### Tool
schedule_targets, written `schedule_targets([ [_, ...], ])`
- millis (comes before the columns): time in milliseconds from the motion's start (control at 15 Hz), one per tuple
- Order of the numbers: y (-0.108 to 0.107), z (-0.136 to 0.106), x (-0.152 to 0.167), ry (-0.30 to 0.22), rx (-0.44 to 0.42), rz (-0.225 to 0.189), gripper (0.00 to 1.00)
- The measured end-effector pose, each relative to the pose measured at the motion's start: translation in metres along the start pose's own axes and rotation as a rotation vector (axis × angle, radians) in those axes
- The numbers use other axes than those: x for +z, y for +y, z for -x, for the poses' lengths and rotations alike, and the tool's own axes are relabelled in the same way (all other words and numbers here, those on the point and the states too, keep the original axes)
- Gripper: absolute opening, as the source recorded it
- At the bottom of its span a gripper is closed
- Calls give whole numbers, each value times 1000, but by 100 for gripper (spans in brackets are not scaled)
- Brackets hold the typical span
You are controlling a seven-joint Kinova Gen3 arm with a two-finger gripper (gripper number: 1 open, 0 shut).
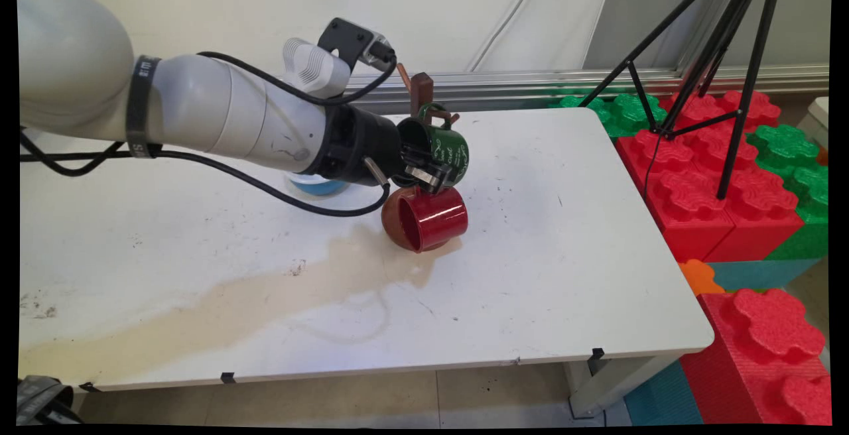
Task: Place the picked object on the table
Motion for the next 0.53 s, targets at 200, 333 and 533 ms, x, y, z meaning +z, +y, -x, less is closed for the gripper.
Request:
schedule_targets([
  [200, 4, -2, -1, 3, 31, 7, 0],
  [333, 7, -4, -2, 6, 63, 16, 0],
  [533, 12, -8, -3, 10, 123, 33, 0],
])
